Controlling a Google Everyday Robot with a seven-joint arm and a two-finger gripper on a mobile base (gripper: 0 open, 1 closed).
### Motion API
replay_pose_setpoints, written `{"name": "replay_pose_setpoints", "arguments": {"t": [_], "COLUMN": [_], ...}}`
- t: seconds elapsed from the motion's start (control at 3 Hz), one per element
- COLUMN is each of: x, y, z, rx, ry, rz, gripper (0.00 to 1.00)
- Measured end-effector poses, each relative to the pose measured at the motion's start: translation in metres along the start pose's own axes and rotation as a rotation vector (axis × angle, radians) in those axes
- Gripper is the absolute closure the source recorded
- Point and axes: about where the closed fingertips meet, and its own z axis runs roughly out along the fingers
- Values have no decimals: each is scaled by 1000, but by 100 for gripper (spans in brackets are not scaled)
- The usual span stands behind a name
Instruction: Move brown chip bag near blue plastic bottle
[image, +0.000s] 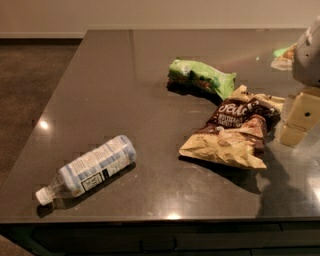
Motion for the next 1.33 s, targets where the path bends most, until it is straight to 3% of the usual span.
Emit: {"name": "replay_pose_setpoints", "arguments": {"t": [0.33, 0.67, 1.0, 1.33], "x": [0, -4, -5, -9], "y": [0, -9, -16, -19], "z": [0, 13, 34, 53], "rx": [1, 4, 7, -22], "ry": [-1, -4, -1, -9], "rz": [0, -56, -137, -270], "gripper": [0, 0, 0, 0]}}
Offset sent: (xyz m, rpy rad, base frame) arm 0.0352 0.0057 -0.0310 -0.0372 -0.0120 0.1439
